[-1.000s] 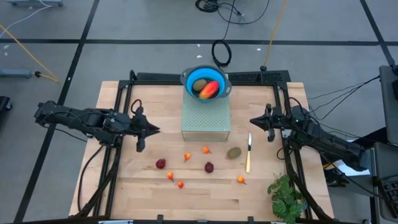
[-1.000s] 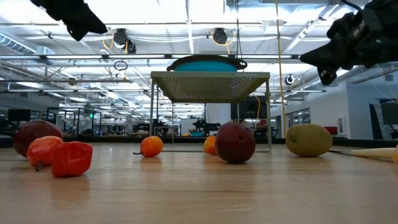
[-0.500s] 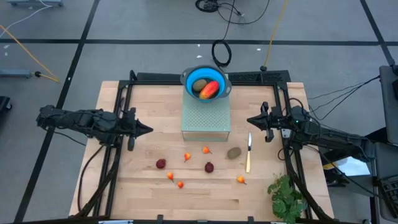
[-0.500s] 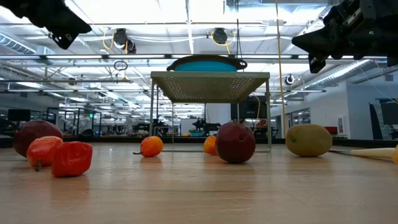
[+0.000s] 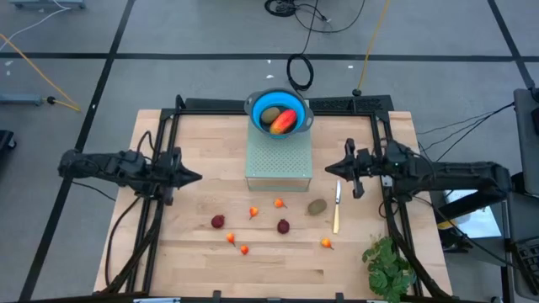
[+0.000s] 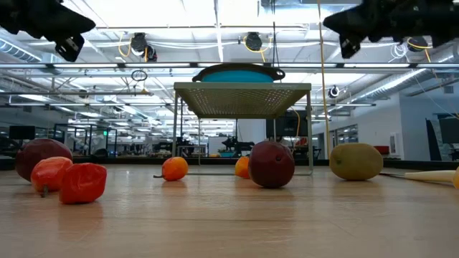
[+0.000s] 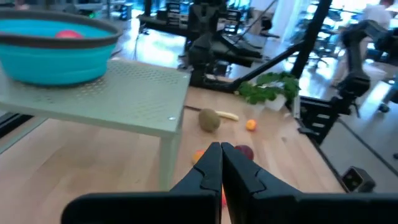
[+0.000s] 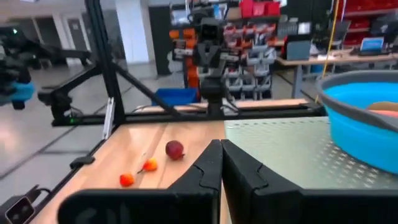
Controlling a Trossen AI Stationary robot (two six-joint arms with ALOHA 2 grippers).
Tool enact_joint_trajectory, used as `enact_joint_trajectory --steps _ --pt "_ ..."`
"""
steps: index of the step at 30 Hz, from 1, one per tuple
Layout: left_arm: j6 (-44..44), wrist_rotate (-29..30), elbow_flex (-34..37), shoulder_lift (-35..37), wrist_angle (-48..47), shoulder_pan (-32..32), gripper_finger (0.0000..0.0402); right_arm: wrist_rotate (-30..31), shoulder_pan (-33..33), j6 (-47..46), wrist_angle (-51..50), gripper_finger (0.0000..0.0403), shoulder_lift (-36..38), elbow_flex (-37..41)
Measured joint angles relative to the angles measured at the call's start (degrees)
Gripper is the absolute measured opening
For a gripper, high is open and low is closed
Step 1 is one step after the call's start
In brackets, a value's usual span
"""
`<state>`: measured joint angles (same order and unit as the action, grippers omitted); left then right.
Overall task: Pick & Place Fruit
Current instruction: Put the kiwi into the blue strainer bowl on the shelf
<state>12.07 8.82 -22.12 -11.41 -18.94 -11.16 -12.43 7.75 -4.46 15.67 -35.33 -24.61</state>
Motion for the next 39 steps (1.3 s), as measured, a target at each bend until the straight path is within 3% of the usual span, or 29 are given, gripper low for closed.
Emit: enact_joint_trajectory --steps 9,16,25,32,39 --pt "-0.2 -0.3 2.9 3.6 0.0 0.0 0.0005 5.5 -8.4 4.9 -14.1 0.0000 -12.3 -15.1" --pt "-1.7 -0.4 2.9 4.4 -0.5 0.0 0.0004 13.3 -15.2 8.2 -24.6 0.0000 -21.4 -25.4" --pt "-1.6 -0.4 2.9 4.4 -0.6 0.0 0.0002 22.8 -23.0 8.2 -31.1 0.0000 -31.2 -34.6" --pt "-1.9 -0.4 2.9 4.4 -0.6 0.0 0.0006 23.3 -26.0 4.8 -39.4 0.0000 -35.8 -40.1" --pt "-1.9 -0.3 2.9 4.4 -1.0 0.0 0.0013 23.2 -26.6 -1.0 -41.2 0.0012 -37.7 -40.7"
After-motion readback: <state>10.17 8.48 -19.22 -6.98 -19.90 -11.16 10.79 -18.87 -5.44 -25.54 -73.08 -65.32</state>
